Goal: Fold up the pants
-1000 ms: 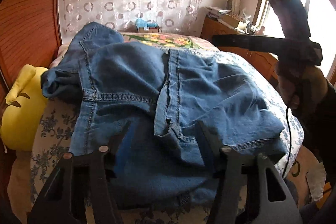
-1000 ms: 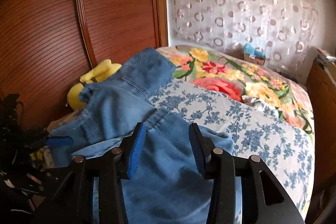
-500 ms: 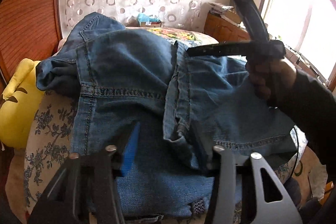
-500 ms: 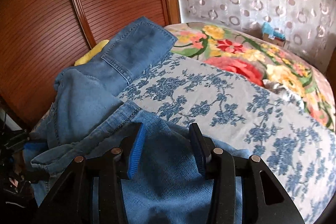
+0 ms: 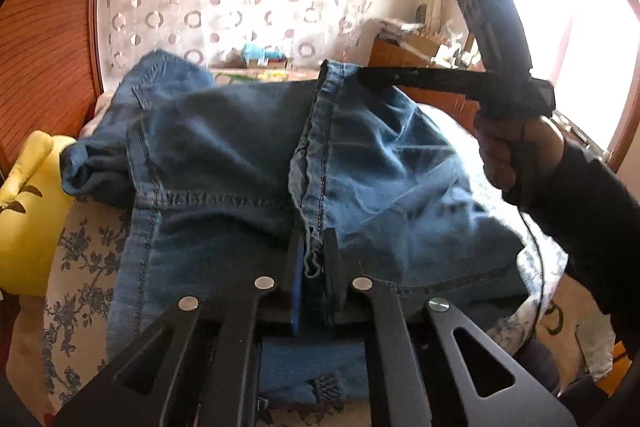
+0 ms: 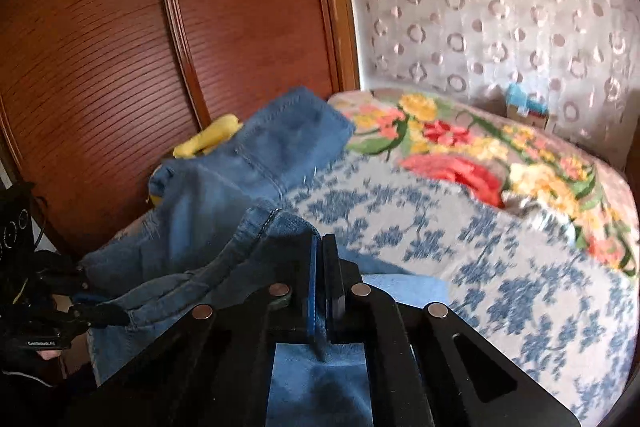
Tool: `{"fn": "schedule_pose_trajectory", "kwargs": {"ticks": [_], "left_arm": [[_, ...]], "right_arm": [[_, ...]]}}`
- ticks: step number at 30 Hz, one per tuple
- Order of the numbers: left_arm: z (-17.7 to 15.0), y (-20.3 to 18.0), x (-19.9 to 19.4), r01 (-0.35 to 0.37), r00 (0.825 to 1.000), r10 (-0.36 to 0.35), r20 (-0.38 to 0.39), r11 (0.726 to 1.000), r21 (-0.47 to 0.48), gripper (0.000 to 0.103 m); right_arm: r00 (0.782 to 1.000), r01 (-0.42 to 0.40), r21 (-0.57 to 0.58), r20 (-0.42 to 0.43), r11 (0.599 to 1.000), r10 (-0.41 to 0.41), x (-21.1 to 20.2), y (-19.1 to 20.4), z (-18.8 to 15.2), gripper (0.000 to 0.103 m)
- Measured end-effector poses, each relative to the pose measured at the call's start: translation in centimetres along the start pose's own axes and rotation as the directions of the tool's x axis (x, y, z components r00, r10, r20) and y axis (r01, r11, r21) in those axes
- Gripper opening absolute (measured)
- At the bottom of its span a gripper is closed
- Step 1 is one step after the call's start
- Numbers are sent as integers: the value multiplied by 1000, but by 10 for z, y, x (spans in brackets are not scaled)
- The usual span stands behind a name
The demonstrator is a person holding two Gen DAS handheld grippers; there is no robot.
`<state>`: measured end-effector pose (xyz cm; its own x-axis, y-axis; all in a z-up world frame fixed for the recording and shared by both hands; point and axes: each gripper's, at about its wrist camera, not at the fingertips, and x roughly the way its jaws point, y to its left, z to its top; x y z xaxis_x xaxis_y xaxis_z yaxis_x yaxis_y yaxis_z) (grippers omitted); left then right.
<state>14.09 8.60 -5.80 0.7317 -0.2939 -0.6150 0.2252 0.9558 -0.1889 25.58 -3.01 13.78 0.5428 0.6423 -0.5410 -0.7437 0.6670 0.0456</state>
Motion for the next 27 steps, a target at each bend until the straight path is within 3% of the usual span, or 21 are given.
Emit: {"fn": "schedule_pose_trajectory", "kwargs": {"ticks": [8,14,20,24,27], "left_arm": [[9,0,-33,13,996,-13,88,1000,-4,9],[8,10,-56,-12,991,17,135,999,-37,9],[2,28,-89,-70,982,82,173,995,-74,9],[-9,46,-90,-114,981,131,146,986,-118,9],[-22,58,-80,-139,984,153,91,980,-143,9]], "right_arm": [[992,108,4,67,994,-108,-24,30,-7,2],[992,63,-21,113,998,-60,-29,48,-17,1],[991,12,-109,132,994,2,-6,68,3,1],[993,-15,-143,112,990,31,24,75,18,1],[999,-32,-144,34,989,37,59,68,21,1]]}}
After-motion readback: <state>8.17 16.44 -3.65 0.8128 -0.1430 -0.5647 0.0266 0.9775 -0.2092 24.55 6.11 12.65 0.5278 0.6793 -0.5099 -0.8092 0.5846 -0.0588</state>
